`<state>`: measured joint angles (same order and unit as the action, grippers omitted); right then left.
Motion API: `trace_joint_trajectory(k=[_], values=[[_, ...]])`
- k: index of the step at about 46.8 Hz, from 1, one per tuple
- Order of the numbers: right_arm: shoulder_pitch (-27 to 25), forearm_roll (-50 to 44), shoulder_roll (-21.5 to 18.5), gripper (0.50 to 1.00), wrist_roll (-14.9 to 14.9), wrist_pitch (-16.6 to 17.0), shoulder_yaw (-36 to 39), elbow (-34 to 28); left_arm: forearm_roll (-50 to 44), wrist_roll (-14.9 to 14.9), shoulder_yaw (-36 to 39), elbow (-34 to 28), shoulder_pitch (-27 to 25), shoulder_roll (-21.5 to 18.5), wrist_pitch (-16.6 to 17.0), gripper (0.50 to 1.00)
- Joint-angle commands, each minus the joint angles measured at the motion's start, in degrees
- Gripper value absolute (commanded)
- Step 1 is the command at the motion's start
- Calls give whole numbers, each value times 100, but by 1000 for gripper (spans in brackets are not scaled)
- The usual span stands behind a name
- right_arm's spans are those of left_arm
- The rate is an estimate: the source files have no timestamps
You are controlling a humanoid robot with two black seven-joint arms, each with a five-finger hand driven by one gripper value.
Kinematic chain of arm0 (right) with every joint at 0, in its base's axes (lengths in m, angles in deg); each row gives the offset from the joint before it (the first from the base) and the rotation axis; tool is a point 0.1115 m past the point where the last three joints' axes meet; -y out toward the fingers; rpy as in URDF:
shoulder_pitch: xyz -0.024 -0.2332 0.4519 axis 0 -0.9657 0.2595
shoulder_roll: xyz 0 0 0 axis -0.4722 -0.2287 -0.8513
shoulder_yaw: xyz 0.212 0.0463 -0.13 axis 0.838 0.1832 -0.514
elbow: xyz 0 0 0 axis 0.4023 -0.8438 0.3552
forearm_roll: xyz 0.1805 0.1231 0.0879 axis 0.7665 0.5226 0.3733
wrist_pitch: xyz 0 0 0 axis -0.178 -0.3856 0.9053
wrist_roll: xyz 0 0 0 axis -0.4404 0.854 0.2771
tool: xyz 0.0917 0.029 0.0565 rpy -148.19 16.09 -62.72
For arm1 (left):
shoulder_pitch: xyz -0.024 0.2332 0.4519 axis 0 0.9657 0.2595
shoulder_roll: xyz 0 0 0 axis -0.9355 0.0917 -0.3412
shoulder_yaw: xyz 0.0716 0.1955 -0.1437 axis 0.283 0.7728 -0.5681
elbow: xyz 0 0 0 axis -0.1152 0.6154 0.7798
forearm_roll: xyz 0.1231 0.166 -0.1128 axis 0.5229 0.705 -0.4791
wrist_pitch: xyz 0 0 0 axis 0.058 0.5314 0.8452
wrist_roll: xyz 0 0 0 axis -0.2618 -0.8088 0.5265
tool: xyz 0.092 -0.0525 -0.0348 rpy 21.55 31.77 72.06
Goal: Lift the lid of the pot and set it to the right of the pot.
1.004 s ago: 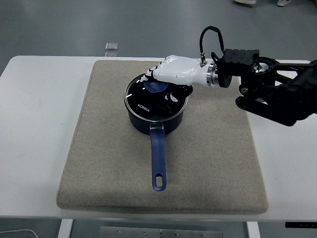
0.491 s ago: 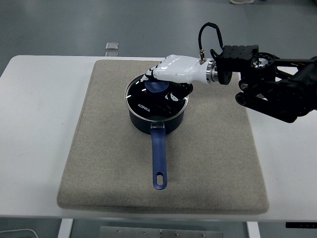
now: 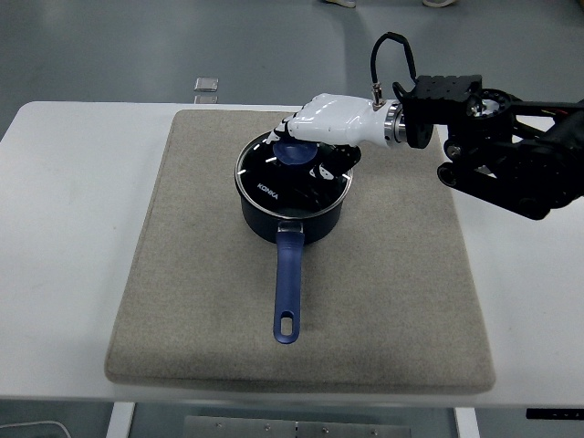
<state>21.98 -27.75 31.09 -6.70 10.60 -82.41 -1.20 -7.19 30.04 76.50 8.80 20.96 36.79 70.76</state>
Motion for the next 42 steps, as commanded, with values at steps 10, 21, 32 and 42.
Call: trace_joint_trajectory(k=[10, 21, 32, 42], values=[[66, 10, 0, 500, 22, 6, 182, -85, 0, -7, 0, 0, 0, 0, 5, 1000], [118, 10, 26, 500, 22, 94, 253, -181, 0, -7, 0, 0, 0, 0, 5, 1000], [206, 10, 61, 500, 4, 94, 253, -550, 0, 2, 0, 0, 0, 0, -4, 1000], [232, 177, 61, 500, -5, 94, 244, -1157, 0, 2, 0, 0, 0, 0, 5, 1000]])
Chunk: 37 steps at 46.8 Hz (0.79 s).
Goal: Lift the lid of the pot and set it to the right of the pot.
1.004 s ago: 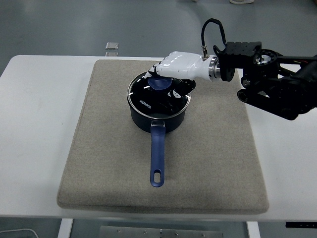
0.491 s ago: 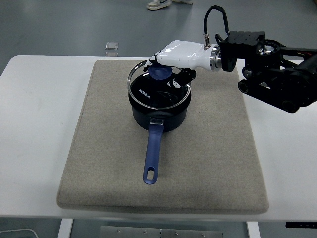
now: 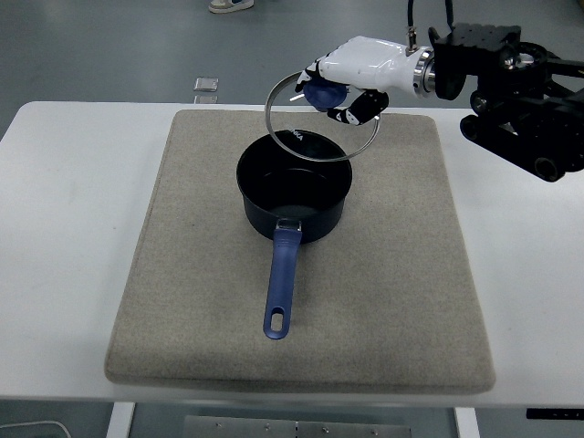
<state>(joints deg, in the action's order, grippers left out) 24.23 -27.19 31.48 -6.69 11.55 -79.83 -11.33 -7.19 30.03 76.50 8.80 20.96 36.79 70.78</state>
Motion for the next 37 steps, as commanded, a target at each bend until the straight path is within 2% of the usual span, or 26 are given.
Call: trace_joint_trajectory(k=[1, 26, 37], values=[[8, 164, 22, 500, -6, 0, -22, -188, 0, 3, 0, 0, 0, 0, -6, 1000], [-54, 253, 48, 500, -32, 8, -75, -839, 0, 3, 0, 0, 0, 0, 3, 1000], [-159, 1035, 48, 500, -6, 140, -101, -1340, 0, 3, 0, 0, 0, 0, -6, 1000]])
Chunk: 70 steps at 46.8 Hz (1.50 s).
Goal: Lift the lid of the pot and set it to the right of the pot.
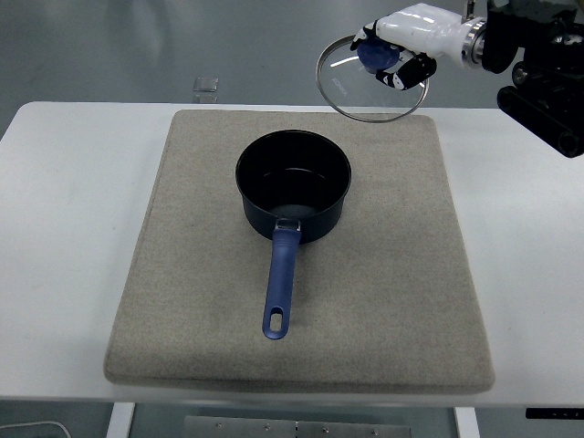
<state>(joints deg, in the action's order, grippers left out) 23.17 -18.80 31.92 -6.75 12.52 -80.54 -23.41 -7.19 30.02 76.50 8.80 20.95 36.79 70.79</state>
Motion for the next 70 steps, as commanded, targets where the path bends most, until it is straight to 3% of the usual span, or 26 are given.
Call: trace_joint_trajectory(k=[1, 19, 42, 50, 63, 70], values=[[-70, 231, 4, 500, 0, 61, -30, -158, 0, 4, 0, 0, 0, 0, 2, 1000], [-343, 161, 198, 500, -105, 53, -214, -220, 0, -5, 0, 0, 0, 0, 2, 1000], [-387, 161, 575, 500, -764, -27, -1120, -193, 0, 3, 0, 0, 0, 0, 2, 1000], [-387, 179, 716, 500, -1124, -27, -1409, -141, 0, 3, 0, 0, 0, 0, 2, 1000], [-378, 161, 988, 500, -1582, 0, -1638, 439, 0, -5, 0, 0, 0, 0, 2, 1000], [-352, 143, 1077, 500, -1601, -62, -1832, 756, 0, 3, 0, 0, 0, 0, -6, 1000]])
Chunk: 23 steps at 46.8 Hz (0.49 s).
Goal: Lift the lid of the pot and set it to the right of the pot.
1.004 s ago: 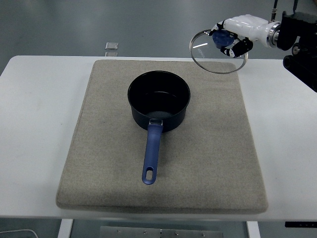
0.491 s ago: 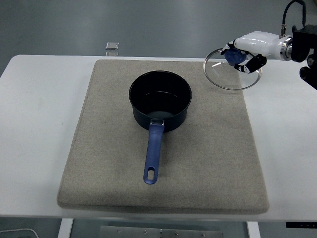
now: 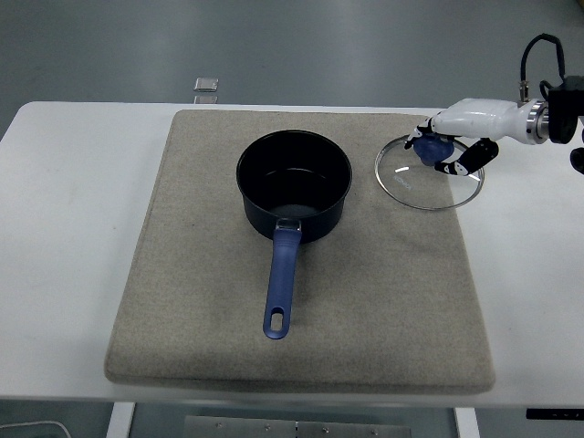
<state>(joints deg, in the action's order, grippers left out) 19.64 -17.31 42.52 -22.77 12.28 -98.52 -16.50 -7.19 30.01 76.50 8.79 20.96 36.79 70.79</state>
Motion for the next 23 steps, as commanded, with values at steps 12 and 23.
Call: trace_joint_trajectory(k=[12, 23], values=[[-16, -6, 166, 500, 1, -100, -51, 259, 0, -4, 0, 0, 0, 0, 2, 1000], [-25, -6, 368, 500, 1, -135, -104, 663, 0, -4, 0, 0, 0, 0, 2, 1000]])
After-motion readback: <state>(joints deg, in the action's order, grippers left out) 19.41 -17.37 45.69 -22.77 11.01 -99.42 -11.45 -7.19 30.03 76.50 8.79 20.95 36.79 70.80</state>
